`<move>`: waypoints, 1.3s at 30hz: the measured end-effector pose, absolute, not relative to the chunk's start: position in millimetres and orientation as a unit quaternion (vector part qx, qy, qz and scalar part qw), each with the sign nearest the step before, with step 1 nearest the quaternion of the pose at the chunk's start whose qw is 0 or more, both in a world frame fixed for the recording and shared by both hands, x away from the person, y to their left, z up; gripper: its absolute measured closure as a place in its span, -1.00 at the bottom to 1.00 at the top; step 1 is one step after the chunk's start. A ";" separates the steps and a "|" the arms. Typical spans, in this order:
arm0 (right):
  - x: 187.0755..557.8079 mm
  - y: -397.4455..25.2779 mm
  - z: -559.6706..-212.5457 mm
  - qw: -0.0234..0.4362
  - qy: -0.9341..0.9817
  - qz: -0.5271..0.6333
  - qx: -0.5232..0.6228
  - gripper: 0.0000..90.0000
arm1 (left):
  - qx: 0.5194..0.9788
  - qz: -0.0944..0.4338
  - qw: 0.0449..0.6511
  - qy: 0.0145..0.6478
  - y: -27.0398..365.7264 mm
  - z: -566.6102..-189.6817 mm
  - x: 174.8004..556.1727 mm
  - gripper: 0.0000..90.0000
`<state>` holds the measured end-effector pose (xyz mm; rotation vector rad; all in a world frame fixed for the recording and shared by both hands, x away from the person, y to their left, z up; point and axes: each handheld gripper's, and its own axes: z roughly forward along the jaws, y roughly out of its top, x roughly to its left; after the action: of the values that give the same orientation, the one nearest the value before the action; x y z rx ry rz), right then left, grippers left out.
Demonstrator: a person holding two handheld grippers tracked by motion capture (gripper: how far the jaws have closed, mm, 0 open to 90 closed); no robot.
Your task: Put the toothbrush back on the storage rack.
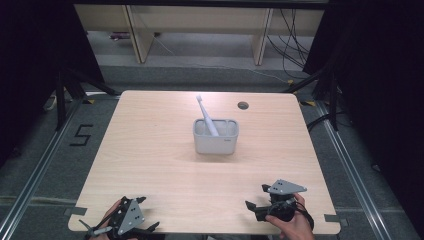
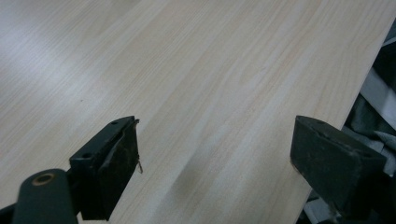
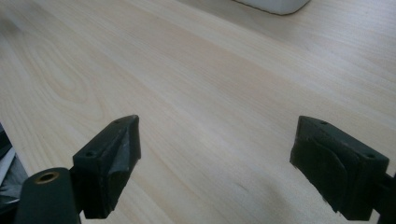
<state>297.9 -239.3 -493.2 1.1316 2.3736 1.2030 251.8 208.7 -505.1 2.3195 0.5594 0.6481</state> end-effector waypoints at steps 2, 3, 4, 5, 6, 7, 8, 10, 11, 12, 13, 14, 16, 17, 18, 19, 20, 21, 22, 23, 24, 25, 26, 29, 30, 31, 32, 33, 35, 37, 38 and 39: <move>297.0 -240.3 -493.8 0.123 0.814 0.413 0.389 -0.64 | 0.886 0.248 0.328 0.214 208.8 -505.1 252.0 -0.67; 295.0 -240.1 -494.1 0.126 0.812 0.411 0.394 -0.64 | 0.887 0.245 0.327 0.213 209.1 -504.6 252.1 -0.67; 295.9 -241.4 -494.3 0.135 0.816 0.409 0.386 -0.64 | 0.889 0.240 0.328 0.211 209.5 -504.0 252.1 -0.67; 293.9 -240.1 -494.8 0.128 0.813 0.408 0.395 -0.64 | 0.883 0.244 0.336 0.217 208.5 -505.2 251.3 -0.67; 293.9 -240.4 -495.7 0.129 0.813 0.412 0.391 -0.64 | 0.884 0.244 0.336 0.216 208.6 -505.1 251.4 -0.67; 294.0 -241.1 -495.2 0.132 0.818 0.407 0.383 -0.64 | 0.883 0.246 0.336 0.218 208.4 -505.3 251.2 -0.67; 290.2 -238.9 -495.4 0.121 0.811 0.407 0.402 -0.64 | 0.884 0.245 0.334 0.217 208.5 -505.2 251.3 -0.67; 291.6 -240.9 -496.3 0.138 0.819 0.409 0.380 -0.64 | 0.886 0.249 0.328 0.213 208.7 -505.1 251.7 -0.67; 290.1 -240.7 -496.3 0.131 0.818 0.408 0.384 -0.64 | 0.886 0.249 0.328 0.213 208.6 -505.3 251.7 -0.67; 289.5 -241.1 -496.5 0.137 0.819 0.405 0.382 -0.64 | 0.886 0.249 0.328 0.213 208.5 -505.4 251.6 -0.67; 287.9 -241.5 -496.3 0.142 0.818 0.402 0.386 -0.64 | 0.884 0.245 0.335 0.216 208.1 -505.7 251.2 -0.67; 286.1 -240.5 -496.8 0.133 0.816 0.401 0.395 -0.64 | 0.885 0.249 0.329 0.214 208.4 -505.4 251.5 -0.67; 285.6 -241.0 -497.7 0.138 0.818 0.398 0.392 -0.64 | 0.885 0.250 0.329 0.214 208.5 -505.3 251.5 -0.67; 285.0 -240.2 -498.3 0.130 0.818 0.401 0.391 -0.64 | 0.886 0.246 0.328 0.216 208.3 -505.7 251.3 -0.67; 283.8 -240.6 -497.2 0.135 0.819 0.396 0.392 -0.64 | 0.884 0.241 0.335 0.218 207.8 -506.0 250.8 -0.67; 285.0 -241.6 -497.6 0.143 0.821 0.399 0.382 -0.64 | 0.884 0.242 0.335 0.219 207.7 -506.2 250.8 -0.67; 284.6 -241.4 -497.6 0.139 0.821 0.399 0.383 -0.64 | 0.884 0.242 0.335 0.219 207.7 -506.1 250.8 -0.67; 284.4 -241.7 -497.6 0.143 0.822 0.398 0.381 -0.64 | 0.884 0.242 0.335 0.219 207.8 -506.1 250.8 -0.67; 283.8 -241.8 -497.4 0.144 0.822 0.396 0.383 -0.64 | 0.884 0.242 0.335 0.219 207.8 -506.1 250.9 -0.67; 283.4 -241.8 -497.3 0.145 0.822 0.394 0.384 -0.64 | 0.884 0.242 0.335 0.219 207.8 -506.2 250.9 -0.67; 283.4 -242.0 -497.3 0.144 0.822 0.394 0.384 -0.64 | 0.886 0.245 0.329 0.215 208.3 -505.7 251.3 -0.67; 283.2 -241.7 -497.5 0.137 0.822 0.395 0.386 -0.64 | 0.886 0.249 0.329 0.213 208.3 -505.4 251.5 -0.67; 283.4 -241.7 -497.6 0.134 0.823 0.394 0.387 -0.64 | 0.886 0.249 0.329 0.213 208.3 -505.4 251.6 -0.67; 283.7 -242.4 -497.5 0.142 0.822 0.395 0.385 -0.64 | 0.884 0.241 0.335 0.218 207.6 -506.2 250.9 -0.67; 283.6 -242.5 -497.3 0.144 0.822 0.394 0.385 -0.64 | 0.885 0.241 0.334 0.217 207.8 -506.0 250.9 -0.67; 283.7 -242.4 -497.5 0.142 0.822 0.395 0.385 -0.64 | 0.884 0.243 0.334 0.218 207.6 -506.1 250.9 -0.67; 283.9 -242.6 -497.4 0.142 0.823 0.395 0.383 -0.64 | 0.884 0.242 0.334 0.218 207.7 -506.1 250.9 -0.67; 283.7 -242.8 -497.2 0.145 0.822 0.394 0.384 -0.64 | 0.886 0.246 0.328 0.215 208.2 -505.8 251.4 -0.67; 283.9 -242.9 -497.2 0.145 0.822 0.394 0.384 -0.64 | 0.886 0.246 0.328 0.216 208.2 -505.8 251.4 -0.67; 284.2 -243.2 -497.2 0.146 0.823 0.395 0.382 -0.64 | 0.887 0.246 0.328 0.215 208.2 -505.7 251.5 -0.67; 284.5 -243.4 -497.2 0.147 0.824 0.395 0.379 -0.64 | 0.885 0.242 0.334 0.218 207.8 -506.1 251.1 -0.67; 284.2 -243.6 -496.6 0.152 0.824 0.392 0.380 -0.64 | 0.888 0.248 0.326 0.210 208.7 -505.0 251.7 -0.67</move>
<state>284.2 -243.6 -496.6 1.0895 2.3646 1.1260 251.7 208.7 -505.0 2.3265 0.5513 0.6511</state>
